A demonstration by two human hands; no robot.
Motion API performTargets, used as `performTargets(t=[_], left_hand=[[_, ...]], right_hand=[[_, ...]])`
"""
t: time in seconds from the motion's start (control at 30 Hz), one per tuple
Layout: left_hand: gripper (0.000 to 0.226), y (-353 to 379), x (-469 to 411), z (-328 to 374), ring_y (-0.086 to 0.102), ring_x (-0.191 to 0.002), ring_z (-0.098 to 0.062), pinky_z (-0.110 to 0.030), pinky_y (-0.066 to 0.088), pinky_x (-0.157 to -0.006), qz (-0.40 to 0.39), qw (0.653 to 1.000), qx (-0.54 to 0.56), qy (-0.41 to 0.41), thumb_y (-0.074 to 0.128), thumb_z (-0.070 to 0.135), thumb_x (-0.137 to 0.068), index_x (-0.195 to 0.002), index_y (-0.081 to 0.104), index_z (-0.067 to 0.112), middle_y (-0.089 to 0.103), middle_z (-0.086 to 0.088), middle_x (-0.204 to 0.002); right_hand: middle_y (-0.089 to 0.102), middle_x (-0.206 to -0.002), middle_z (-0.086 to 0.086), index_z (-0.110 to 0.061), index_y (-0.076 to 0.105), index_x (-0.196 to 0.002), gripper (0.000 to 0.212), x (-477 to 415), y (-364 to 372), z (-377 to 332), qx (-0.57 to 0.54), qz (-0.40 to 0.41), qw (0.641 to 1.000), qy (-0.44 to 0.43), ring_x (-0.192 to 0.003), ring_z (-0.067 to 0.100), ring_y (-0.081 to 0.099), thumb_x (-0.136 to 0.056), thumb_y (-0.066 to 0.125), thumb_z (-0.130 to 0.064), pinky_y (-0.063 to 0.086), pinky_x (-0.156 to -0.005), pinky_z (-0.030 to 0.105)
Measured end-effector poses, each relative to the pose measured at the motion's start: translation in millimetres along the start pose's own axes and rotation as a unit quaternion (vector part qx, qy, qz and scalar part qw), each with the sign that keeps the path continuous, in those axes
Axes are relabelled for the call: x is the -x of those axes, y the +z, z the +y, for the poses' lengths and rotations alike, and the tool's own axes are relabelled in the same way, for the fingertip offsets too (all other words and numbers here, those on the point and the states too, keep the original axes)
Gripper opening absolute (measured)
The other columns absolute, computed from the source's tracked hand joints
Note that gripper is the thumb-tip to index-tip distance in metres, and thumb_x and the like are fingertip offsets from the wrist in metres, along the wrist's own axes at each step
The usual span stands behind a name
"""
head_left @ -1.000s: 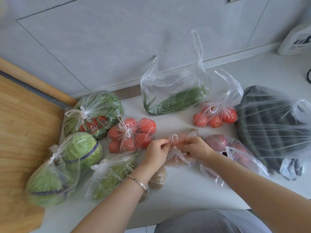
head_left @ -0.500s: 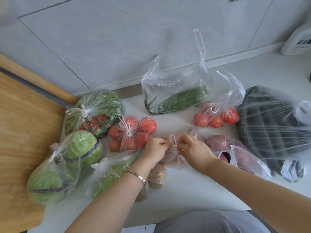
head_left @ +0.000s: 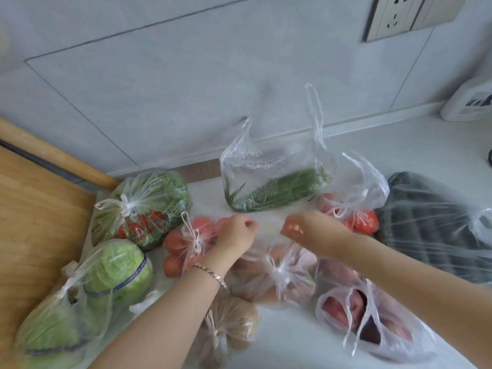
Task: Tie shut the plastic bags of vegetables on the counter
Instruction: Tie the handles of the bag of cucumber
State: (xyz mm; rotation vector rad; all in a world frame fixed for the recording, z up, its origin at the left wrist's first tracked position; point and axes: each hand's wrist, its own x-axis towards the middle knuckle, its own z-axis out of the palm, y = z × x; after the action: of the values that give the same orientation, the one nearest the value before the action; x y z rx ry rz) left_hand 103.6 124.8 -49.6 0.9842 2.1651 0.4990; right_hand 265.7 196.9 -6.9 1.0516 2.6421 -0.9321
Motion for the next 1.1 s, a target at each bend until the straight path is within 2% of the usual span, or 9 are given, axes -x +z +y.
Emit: performTargets(t=[0.1, 0.23, 0.33, 0.43, 0.53, 0.63, 0.77, 0.87, 1.1], left_hand=[[0.030, -24, -32, 25, 0.052, -0.113, -0.024, -0.026, 0.040, -0.092, 0.120, 0.992, 0.013, 0.038, 0.053, 0.014, -0.089, -0.118, 0.055, 0.007, 0.055, -0.012, -0.123], [0.081, -51, -75, 56, 0.024, -0.137, -0.030, -0.037, 0.023, -0.111, 0.195, 0.980, -0.033, 0.016, 0.065, 0.034, -0.081, -0.140, 0.022, 0.001, 0.026, -0.018, -0.146], [0.105, -62, -103, 69, 0.037, -0.130, -0.030, -0.039, 0.035, -0.107, 0.158, 0.984, -0.011, -0.077, 0.068, 0.054, -0.071, -0.142, 0.014, -0.001, 0.035, -0.017, -0.142], [0.053, -66, -120, 74, 0.047, -0.064, -0.021, -0.026, 0.036, -0.057, 0.071, 0.982, 0.134, -0.111, 0.072, 0.039, -0.074, -0.107, 0.057, 0.000, 0.050, -0.004, -0.073], [0.026, -66, -117, 73, 0.044, -0.055, -0.021, -0.027, 0.030, -0.054, 0.081, 0.980, 0.171, -0.065, 0.067, 0.024, -0.077, -0.061, 0.054, 0.008, 0.049, -0.006, -0.057], [0.018, -70, -99, 68, 0.048, -0.058, -0.021, -0.026, 0.034, -0.056, 0.096, 0.970, 0.224, -0.023, 0.061, 0.021, -0.079, -0.069, 0.058, 0.007, 0.053, -0.006, -0.058], [0.032, -87, -65, 54, 0.052, -0.066, -0.026, -0.030, 0.042, -0.064, 0.080, 0.940, 0.331, 0.033, 0.062, 0.026, -0.062, -0.079, 0.062, -0.001, 0.057, -0.021, -0.076], [0.041, -97, -37, 46, 0.063, -0.104, -0.028, -0.038, 0.048, -0.096, -0.005, 0.899, 0.428, 0.094, 0.053, 0.019, -0.067, -0.093, 0.068, -0.008, 0.067, -0.024, -0.106], [0.041, -79, 17, 52, 0.068, -0.078, -0.020, -0.041, 0.056, -0.077, -0.028, 0.891, 0.437, 0.120, 0.028, -0.017, -0.081, -0.104, 0.048, 0.011, 0.069, -0.006, -0.067]], right_hand=[[0.064, -0.100, 0.006, -0.011, 0.064, -0.096, 0.024, -40, -49, 11, -0.068, 0.170, 0.982, 0.035, -0.093, 0.025, 0.061, -0.092, 0.048, -0.028, 0.050, -0.083, 0.037], [0.038, -0.134, 0.012, -0.007, 0.039, -0.132, 0.049, -92, -91, 34, -0.113, 0.320, 0.935, 0.105, -0.124, 0.027, 0.040, -0.088, 0.055, -0.023, 0.035, -0.104, 0.036], [0.026, -0.140, 0.017, -0.002, 0.023, -0.138, 0.070, -124, -95, 52, -0.106, 0.273, 0.932, 0.212, -0.132, 0.030, 0.024, -0.086, 0.058, -0.033, 0.022, -0.110, 0.034], [0.051, -0.096, 0.015, -0.004, 0.057, -0.093, 0.031, -139, -86, 62, -0.183, 0.236, 0.930, 0.213, -0.089, 0.029, 0.051, -0.093, 0.041, -0.030, 0.040, -0.077, 0.032], [0.058, -0.082, 0.005, -0.005, 0.061, -0.087, 0.039, -128, -72, 56, -0.326, 0.233, 0.901, 0.169, -0.069, 0.019, 0.049, -0.098, 0.032, -0.028, 0.036, -0.064, 0.028], [0.063, -0.091, 0.002, -0.006, 0.068, -0.080, 0.051, -106, -62, 42, -0.374, 0.247, 0.887, 0.114, -0.089, 0.016, 0.055, -0.098, 0.031, -0.035, 0.035, -0.079, 0.025], [0.040, -0.042, 0.003, -0.010, 0.035, -0.046, 0.057, -83, -64, 10, -0.494, 0.230, 0.838, 0.030, -0.050, 0.016, 0.053, -0.099, 0.029, -0.028, 0.053, -0.075, 0.022], [0.024, -0.039, -0.005, -0.013, 0.032, -0.053, 0.048, -69, -59, -13, -0.612, 0.179, 0.770, 0.029, -0.041, 0.014, 0.033, -0.099, 0.031, -0.026, 0.056, -0.058, 0.028], [0.029, -0.039, -0.012, -0.012, 0.048, -0.099, 0.026, -39, -23, -25, -0.593, 0.152, 0.783, 0.114, -0.035, 0.005, 0.025, -0.099, 0.028, -0.028, 0.022, -0.036, 0.017]])
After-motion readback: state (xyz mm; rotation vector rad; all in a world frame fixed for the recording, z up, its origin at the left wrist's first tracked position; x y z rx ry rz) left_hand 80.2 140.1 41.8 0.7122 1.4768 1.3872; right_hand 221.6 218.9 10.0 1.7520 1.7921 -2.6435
